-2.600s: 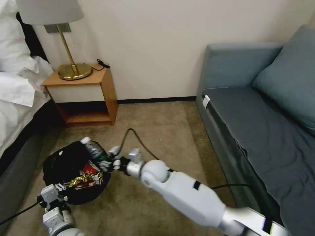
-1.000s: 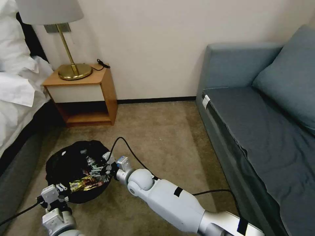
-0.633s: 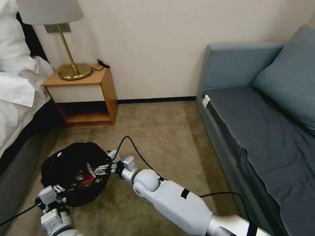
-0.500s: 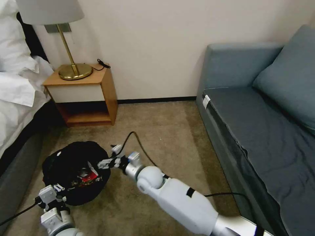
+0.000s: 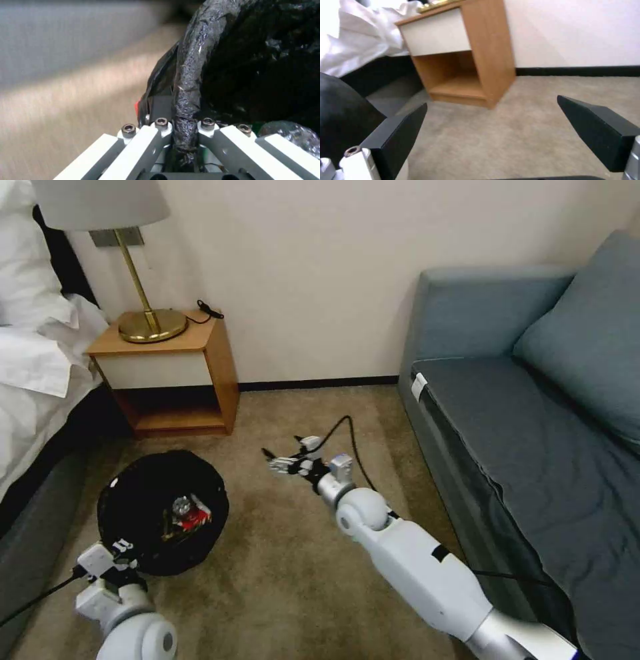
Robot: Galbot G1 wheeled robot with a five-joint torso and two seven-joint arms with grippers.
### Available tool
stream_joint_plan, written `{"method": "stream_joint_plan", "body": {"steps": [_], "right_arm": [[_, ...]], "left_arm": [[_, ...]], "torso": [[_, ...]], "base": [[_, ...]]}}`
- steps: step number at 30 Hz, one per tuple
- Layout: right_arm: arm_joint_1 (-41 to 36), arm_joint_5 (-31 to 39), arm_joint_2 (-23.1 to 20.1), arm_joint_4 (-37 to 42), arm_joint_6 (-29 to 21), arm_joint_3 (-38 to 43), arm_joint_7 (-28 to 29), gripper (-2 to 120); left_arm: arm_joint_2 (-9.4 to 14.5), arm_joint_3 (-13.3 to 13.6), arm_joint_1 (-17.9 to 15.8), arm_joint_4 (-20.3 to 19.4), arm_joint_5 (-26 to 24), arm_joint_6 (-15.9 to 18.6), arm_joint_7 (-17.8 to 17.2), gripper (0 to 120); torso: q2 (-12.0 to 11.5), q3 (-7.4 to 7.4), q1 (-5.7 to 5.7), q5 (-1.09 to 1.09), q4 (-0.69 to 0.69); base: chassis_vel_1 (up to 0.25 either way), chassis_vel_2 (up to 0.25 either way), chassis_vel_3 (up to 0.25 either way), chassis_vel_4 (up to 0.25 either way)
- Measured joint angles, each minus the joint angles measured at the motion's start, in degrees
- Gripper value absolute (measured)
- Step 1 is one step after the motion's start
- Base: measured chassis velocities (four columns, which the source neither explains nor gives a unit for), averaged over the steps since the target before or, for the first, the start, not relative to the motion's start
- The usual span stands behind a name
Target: Pick up the trash bin, then pick up the garbage on the floor and place it into the trash bin.
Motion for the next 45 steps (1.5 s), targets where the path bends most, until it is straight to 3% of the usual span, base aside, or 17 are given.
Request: {"method": "stream_joint_plan", "body": {"steps": [2, 5, 8, 19, 22, 26, 31, 33, 36, 37, 39, 40, 42, 45], "right_arm": [[-0.8, -0.7, -0.7, -0.1, -0.2, 1.3, 0.0, 100], [-1.2, -1.0, -0.7, -0.1, -0.3, 2.0, 0.0, 100], [-2.0, -1.4, -0.5, 0.1, -0.7, 3.2, 0.0, 100], [-2.7, -1.6, -0.6, 1.3, -1.8, 4.9, 0.0, 100], [-3.0, -1.7, -0.7, 1.5, -1.9, 5.2, 0.0, 100], [-3.5, -1.8, -0.9, 1.9, -2.0, 5.5, 0.1, 100], [-4.4, -1.8, -1.3, 3.0, -2.1, 6.0, 0.2, 100], [-4.6, -1.8, -1.4, 3.2, -2.1, 6.1, 0.2, 100], [-5.2, -1.8, -1.8, 3.8, -1.6, 6.6, 0.7, 100], [-5.2, -1.8, -1.8, 3.8, -1.6, 6.6, 0.7, 100], [-6.7, -1.7, -2.6, 4.9, -0.6, 7.6, 1.5, 100], [-7.7, -1.7, -3.0, 5.8, -0.1, 8.3, 1.6, 100], [-8.4, -1.7, -3.3, 6.3, 0.4, 8.7, 1.6, 100], [-11.2, -1.9, -3.9, 8.4, 2.3, 10.5, 1.1, 100]], "left_arm": [[-0.3, -1.4, -2.8, 0.4, -9.7, 1.6, -4.5, 3], [-0.3, -2.2, -4.4, 1.2, -13.7, 1.8, -6.1, 3], [0.6, -2.6, -7.5, 4.3, -21.2, 2.9, -8.2, 3], [2.7, -1.3, -12.8, 10.0, -23.6, 6.6, -10.2, 3], [3.1, -1.1, -13.5, 10.0, -23.1, 7.3, -10.6, 11], [3.6, -0.7, -13.4, 9.7, -19.7, 8.0, -10.6, 25], [4.5, -0.2, -12.1, 9.4, -8.5, 9.1, -8.5, 44], [4.5, -0.2, -12.0, 9.3, -7.2, 9.0, -8.3, 48], [5.0, 0.1, -10.8, 8.6, 0.4, 7.7, -7.0, 63], [5.0, 0.1, -10.8, 8.6, 0.4, 7.7, -7.0, 63], [5.8, 0.5, -8.8, 7.5, 13.1, 4.0, -3.5, 72], [6.0, 0.6, -8.2, 6.6, 16.7, 3.1, -2.6, 77], [6.2, 0.7, -7.8, 5.9, 19.3, 2.5, -2.0, 81], [6.2, 1.2, -6.7, 4.1, 26.2, -0.6, 0.0, 95]], "torso": [[0.0, 0.0, 0.0, -0.01, 0.0], [0.0, 0.0, 0.0, -0.01, 0.01], [0.0, 0.0, 0.0, -0.02, 0.01], [0.0, 0.0, 0.0, -0.02, 0.01], [0.0, 0.0, 0.0, -0.02, 0.01], [0.0, -0.01, 0.0, -0.01, 0.01], [0.0, 0.0, 0.0, -0.02, 0.01], [0.0, 0.0, 0.0, -0.02, 0.01], [0.0, 0.0, 0.0, -0.02, 0.02], [0.0, 0.0, 0.0, -0.02, 0.02], [0.0, 0.0, 0.0, -0.01, 0.02], [0.0, -0.01, 0.0, -0.02, 0.02], [0.0, -0.01, 0.0, -0.02, 0.02], [0.0, -0.01, 0.0, -0.01, 0.01]], "base": [[0.0, 0.0, 0.0, 0.0], [0.0, 0.0, 0.0, 0.0], [0.0, 0.0, 0.0, 0.0], [0.0, 0.0, 0.0, 0.0], [0.0, 0.0, 0.0, 0.0], [0.0, 0.0, 0.0, 0.0], [0.0, 0.0, 0.0, 0.0], [0.0, 0.0, 0.0, 0.0], [0.0, 0.0, 0.0, 0.0], [0.0, 0.0, 0.0, 0.0], [0.0, 0.0, 0.0, 0.0], [0.0, 0.0, 0.0, 0.0], [0.0, 0.0, 0.0, 0.0], [0.0, 0.0, 0.0, 0.0]]}}
